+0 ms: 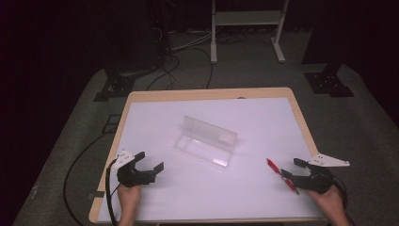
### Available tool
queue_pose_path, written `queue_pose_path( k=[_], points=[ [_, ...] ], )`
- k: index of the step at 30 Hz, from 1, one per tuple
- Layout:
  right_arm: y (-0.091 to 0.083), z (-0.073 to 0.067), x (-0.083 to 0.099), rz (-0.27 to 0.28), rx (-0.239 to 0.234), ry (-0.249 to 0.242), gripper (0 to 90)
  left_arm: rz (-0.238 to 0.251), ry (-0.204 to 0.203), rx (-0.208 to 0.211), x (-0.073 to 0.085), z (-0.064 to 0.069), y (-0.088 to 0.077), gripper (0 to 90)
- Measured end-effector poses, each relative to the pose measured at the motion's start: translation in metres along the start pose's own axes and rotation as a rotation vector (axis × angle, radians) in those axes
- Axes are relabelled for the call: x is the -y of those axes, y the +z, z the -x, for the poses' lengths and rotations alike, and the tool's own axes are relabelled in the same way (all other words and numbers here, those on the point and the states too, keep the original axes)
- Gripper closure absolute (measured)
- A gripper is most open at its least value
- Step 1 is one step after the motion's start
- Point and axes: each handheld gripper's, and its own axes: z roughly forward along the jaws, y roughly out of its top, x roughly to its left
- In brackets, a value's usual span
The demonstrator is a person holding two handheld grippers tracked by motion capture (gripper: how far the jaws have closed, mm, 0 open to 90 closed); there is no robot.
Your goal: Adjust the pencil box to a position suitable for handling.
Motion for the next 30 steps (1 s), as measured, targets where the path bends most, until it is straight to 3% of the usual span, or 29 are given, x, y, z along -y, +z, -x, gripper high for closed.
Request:
queue_pose_path(
  k=[5,11,22,30],
  points=[
    [0.000,-0.007,-0.005,-0.006,-0.008,-0.005,24.0,0.005,0.008,0.008,0.001,0.001,-0.001,0.0],
    [0.003,-0.020,-0.014,-0.015,-0.030,-0.048,22.4,0.004,0.004,0.010,0.001,0.000,-0.001,0.0],
    [-0.009,-0.026,-0.035,-0.013,-0.041,-0.102,21.0,0.004,0.007,0.012,0.001,0.001,-0.001,0.0],
    [0.000,-0.036,-0.051,-0.047,-0.088,-0.150,20.9,0.004,0.006,0.011,0.001,0.000,-0.001,0.0]
  ],
)
